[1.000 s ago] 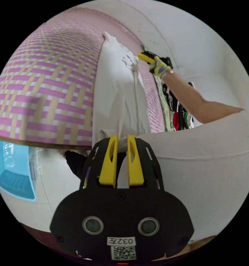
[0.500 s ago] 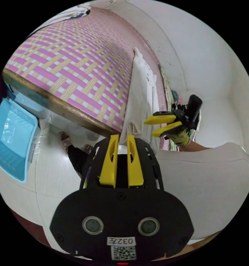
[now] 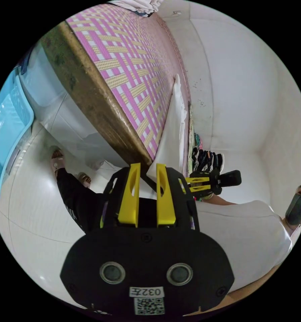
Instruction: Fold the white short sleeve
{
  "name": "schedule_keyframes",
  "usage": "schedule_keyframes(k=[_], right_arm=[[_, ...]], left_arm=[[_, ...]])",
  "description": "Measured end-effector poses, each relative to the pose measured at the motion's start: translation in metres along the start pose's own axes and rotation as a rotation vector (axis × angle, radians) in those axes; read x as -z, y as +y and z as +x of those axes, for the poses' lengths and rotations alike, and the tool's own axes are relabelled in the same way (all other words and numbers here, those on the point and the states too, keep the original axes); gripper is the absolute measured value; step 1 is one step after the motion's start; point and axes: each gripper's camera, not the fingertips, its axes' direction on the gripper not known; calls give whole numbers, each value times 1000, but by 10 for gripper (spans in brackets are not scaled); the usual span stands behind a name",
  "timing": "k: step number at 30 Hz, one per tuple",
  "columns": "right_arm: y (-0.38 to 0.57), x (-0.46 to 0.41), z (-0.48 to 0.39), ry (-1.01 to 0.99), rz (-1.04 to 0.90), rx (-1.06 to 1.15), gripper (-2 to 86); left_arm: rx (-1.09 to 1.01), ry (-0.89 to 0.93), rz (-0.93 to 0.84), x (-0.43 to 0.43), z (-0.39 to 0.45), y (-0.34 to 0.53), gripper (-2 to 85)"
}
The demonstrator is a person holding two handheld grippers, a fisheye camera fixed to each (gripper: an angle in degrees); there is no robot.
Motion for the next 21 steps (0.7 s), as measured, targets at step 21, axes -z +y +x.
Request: schedule_keyframes(k=[21], right_arm=[[34, -31, 59, -141, 27, -446, 40]], left_arm=[[-113, -67, -149, -87, -11, -7, -7]])
